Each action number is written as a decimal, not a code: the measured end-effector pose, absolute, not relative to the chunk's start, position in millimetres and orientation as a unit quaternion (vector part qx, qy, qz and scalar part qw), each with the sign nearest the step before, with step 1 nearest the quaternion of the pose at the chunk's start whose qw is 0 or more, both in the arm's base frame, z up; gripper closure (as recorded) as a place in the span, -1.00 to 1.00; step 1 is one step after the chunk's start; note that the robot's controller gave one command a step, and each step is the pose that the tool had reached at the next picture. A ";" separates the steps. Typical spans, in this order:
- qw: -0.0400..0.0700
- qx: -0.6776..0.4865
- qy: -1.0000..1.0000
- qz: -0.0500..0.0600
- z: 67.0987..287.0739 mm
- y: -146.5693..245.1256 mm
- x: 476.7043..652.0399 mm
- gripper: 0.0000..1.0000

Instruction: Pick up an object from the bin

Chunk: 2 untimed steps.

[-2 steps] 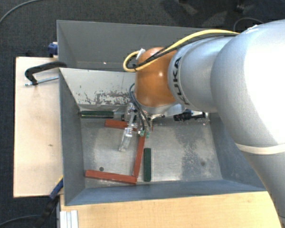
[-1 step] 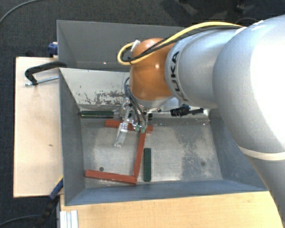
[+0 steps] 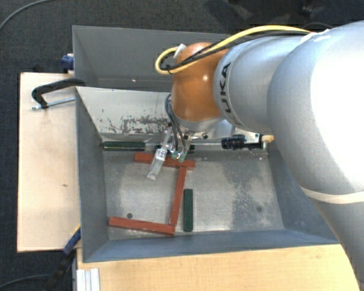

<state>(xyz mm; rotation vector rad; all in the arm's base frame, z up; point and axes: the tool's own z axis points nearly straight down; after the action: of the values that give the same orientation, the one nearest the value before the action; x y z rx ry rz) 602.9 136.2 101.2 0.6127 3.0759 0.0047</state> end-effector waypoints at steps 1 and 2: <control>0.001 0.268 0.963 0.002 71.8 139.3 593.0 -1.00; 0.002 0.268 0.964 0.002 73.6 140.4 594.5 -1.00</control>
Offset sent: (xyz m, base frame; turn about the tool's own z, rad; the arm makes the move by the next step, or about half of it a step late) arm -0.0113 0.0018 -0.0312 0.1519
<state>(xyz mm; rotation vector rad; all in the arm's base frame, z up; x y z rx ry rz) 594.5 140.4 73.6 0.8395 3.0229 0.0068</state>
